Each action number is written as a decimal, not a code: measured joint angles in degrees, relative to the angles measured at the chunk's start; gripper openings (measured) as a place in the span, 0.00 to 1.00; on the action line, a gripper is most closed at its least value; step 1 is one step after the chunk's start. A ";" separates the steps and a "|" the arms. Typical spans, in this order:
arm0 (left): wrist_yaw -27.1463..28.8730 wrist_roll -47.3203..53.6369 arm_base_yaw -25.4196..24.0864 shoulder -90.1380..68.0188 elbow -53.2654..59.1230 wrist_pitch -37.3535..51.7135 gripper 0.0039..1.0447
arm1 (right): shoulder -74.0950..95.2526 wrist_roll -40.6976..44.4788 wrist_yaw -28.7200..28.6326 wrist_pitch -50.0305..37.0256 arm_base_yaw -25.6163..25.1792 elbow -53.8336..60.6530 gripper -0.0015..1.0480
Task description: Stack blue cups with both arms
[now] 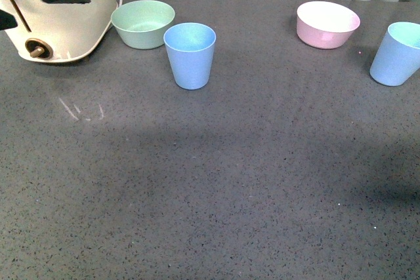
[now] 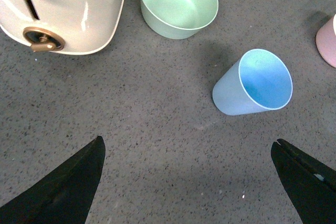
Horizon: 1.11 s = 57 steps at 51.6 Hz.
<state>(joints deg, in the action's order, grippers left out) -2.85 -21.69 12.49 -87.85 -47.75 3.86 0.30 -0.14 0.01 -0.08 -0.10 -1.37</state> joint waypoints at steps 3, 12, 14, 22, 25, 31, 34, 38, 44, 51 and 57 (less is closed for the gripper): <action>0.37 -0.76 0.66 -2.93 -2.32 -0.15 0.92 | 0.00 0.00 0.00 0.00 0.00 0.00 0.91; 1.20 -2.25 2.93 -9.97 -7.76 -0.79 0.92 | 0.00 0.00 0.00 0.00 0.00 0.00 0.91; 1.20 -2.43 3.48 -11.04 -8.68 -0.85 0.92 | 0.00 0.00 0.00 0.00 0.00 0.00 0.91; 1.36 -2.89 5.42 -15.69 -12.63 -1.44 0.92 | 0.00 0.00 0.00 0.00 0.00 0.00 0.91; 1.44 -3.08 5.86 -17.57 -14.45 -1.81 0.92 | 0.00 0.00 0.00 0.00 0.00 0.00 0.91; 1.79 -3.30 6.05 -20.09 -17.09 -2.86 0.92 | 0.00 0.00 0.00 0.00 0.00 0.00 0.91; 2.29 -3.32 6.05 -20.94 -18.12 -3.30 0.92 | 0.00 0.00 0.00 0.00 0.00 0.00 0.91; 2.49 -3.32 6.05 -22.08 -19.54 -3.87 0.92 | 0.00 0.00 0.00 0.00 0.00 0.00 0.91; 2.97 -3.19 6.32 -24.59 -22.36 -5.25 0.92 | 0.00 0.00 0.00 0.00 0.00 0.00 0.91; 4.02 -2.89 7.13 -27.78 -26.12 -7.19 0.92 | 0.00 0.00 0.00 0.00 0.00 0.00 0.91; 4.42 -2.14 7.65 -30.62 -29.64 -8.81 0.92 | 0.00 0.02 0.00 0.00 0.00 0.00 0.91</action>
<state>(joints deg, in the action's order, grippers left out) 1.56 -23.84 20.14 -118.48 -77.38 -4.95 0.30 -0.12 0.01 -0.08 -0.10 -1.37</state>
